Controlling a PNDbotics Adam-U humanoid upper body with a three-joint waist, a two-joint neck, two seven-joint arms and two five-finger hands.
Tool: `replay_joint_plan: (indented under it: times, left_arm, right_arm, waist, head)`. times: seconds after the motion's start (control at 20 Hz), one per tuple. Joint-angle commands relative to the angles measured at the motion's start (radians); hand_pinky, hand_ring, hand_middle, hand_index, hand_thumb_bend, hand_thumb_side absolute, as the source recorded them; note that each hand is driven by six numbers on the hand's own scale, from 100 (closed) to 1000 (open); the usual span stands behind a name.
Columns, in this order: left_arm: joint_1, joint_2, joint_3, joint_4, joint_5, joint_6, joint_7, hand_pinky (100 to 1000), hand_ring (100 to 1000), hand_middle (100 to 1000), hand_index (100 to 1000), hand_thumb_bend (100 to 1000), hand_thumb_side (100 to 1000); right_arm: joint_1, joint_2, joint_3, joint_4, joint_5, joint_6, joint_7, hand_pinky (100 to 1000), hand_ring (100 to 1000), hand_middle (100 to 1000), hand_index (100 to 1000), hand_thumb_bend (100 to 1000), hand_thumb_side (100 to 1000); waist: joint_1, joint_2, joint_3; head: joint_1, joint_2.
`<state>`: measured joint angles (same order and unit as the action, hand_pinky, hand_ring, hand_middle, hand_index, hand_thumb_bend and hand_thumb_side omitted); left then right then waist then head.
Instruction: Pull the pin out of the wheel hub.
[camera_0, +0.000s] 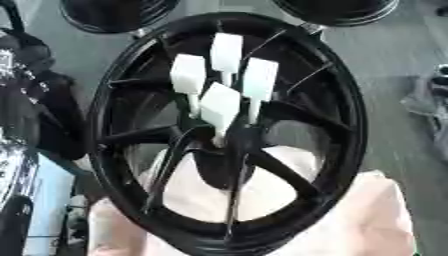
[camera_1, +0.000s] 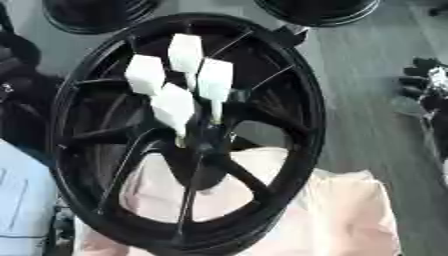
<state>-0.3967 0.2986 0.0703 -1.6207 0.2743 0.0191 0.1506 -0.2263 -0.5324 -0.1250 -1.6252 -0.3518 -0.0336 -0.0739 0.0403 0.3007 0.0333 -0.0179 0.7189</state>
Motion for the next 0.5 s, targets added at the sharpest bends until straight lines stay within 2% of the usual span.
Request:
replay_joint_plan:
  times: [0.05,0.35,0.5]
  left_arm:
    - [-0.014,0.027,0.000,-0.017,0.003,0.000,0.001,626,806,738,716,235,816]
    - [-0.014,0.027,0.000,-0.017,0.004,0.000,0.000,626,807,739,716,234,816]
    - [-0.023,0.027,-0.001,-0.021,0.007,-0.001,-0.001,626,806,738,715,235,807]
  right_arm:
    - [-0.002,-0.033,-0.005,-0.017,0.005,-0.001,-0.003,788,769,707,789,100,689]
    - [-0.002,-0.032,-0.006,-0.018,0.003,-0.002,-0.004,788,767,706,789,100,689]
    - [-0.002,-0.031,-0.011,-0.018,0.002,-0.003,-0.007,788,767,706,789,100,686]
  waist:
    - [-0.002,-0.012,-0.001]
    - [-0.002,-0.012,-0.002]
    - [0.001,-0.010,-0.011]
  head:
    - [0.002,-0.009]
    - [0.004,-0.009]
    - [-0.014,-0.012]
